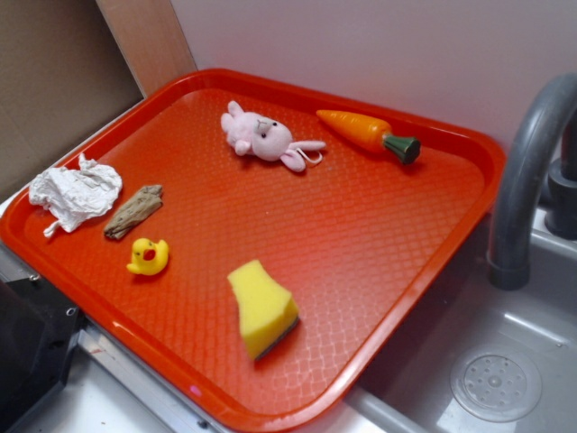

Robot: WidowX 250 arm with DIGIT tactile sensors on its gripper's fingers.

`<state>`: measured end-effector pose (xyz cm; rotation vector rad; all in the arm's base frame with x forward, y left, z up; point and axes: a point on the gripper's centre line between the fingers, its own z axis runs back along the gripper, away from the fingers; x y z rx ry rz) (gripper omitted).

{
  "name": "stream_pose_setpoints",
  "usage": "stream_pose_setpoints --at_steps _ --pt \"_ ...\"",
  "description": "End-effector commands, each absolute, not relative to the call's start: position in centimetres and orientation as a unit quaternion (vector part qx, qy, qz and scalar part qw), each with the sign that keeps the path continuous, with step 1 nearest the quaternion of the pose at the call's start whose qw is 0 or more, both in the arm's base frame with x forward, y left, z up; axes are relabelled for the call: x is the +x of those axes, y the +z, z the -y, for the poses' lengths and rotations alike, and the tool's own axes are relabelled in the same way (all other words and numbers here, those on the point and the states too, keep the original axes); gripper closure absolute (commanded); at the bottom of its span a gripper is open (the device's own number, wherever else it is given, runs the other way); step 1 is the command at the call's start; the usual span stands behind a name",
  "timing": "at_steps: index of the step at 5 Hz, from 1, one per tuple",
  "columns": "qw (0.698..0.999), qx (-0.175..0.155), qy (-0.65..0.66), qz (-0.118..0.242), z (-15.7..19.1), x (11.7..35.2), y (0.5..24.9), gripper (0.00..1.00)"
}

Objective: Grab the pink bunny.

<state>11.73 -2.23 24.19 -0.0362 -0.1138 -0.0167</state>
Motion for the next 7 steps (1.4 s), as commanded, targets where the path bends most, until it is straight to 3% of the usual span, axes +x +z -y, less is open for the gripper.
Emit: stream_pose_setpoints --at_steps 1,2,3,4,5,6,7 --pt "0.970 0.014 -0.217 0.106 -0.9 20.1 24.1 0.00" --pt "0.939 0.060 -0.321 0.106 -2.3 23.2 23.0 0.00" --pt "0.887 0.099 -0.444 0.074 -2.7 26.0 19.7 0.00" --pt "0.821 0.121 -0.555 0.060 -0.1 28.1 16.5 0.00" --pt "0.765 0.107 -0.633 0.056 2.5 30.0 13.1 0.00" --pt "0.746 0.083 -0.658 0.049 5.0 30.9 10.1 0.00" --pt "0.748 0.075 -0.660 0.008 4.9 31.6 7.4 0.00"
